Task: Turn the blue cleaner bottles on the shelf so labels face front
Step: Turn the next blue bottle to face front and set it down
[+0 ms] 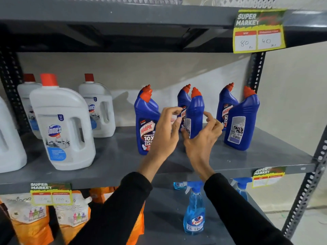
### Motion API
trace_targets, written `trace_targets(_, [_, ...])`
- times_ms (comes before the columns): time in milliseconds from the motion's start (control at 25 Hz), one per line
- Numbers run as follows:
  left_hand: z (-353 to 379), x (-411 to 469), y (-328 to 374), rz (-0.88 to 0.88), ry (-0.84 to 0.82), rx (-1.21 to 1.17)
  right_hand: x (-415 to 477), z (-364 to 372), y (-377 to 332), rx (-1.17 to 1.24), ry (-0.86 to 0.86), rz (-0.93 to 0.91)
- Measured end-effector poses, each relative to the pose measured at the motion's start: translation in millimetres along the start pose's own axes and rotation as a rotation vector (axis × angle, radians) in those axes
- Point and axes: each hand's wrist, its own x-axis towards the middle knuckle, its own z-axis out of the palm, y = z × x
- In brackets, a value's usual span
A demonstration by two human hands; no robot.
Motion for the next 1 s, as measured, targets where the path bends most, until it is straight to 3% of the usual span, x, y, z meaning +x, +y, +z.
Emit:
trace_targets(240, [42,-16,-28,-0.621,-0.028,-0.158,-2,-2,33,-0.049,-0.290,0.120])
trace_targets(400, [51,-22,-33,-0.833,-0.218,-0.190,3,-2,43,-0.021,-0.408,0.151])
trace_targets(640, [46,-25,-29,-0.675,-0.204,-0.282,13,-15,43,0.157,-0.435,0.144])
trace_targets(760, [46,-23,-20,-0.547,-0.117,-0.273,26,-23,35,0.255,-0.449,0.074])
trace_targets(840, [49,-22,-10,-0.475,-0.032,-0.307,34,-26,28,0.267,-0.437,0.005])
trace_targets(1000, [61,-16,13,-0.434,-0.026,-0.265,29,-25,22,0.184,-0.394,-0.061])
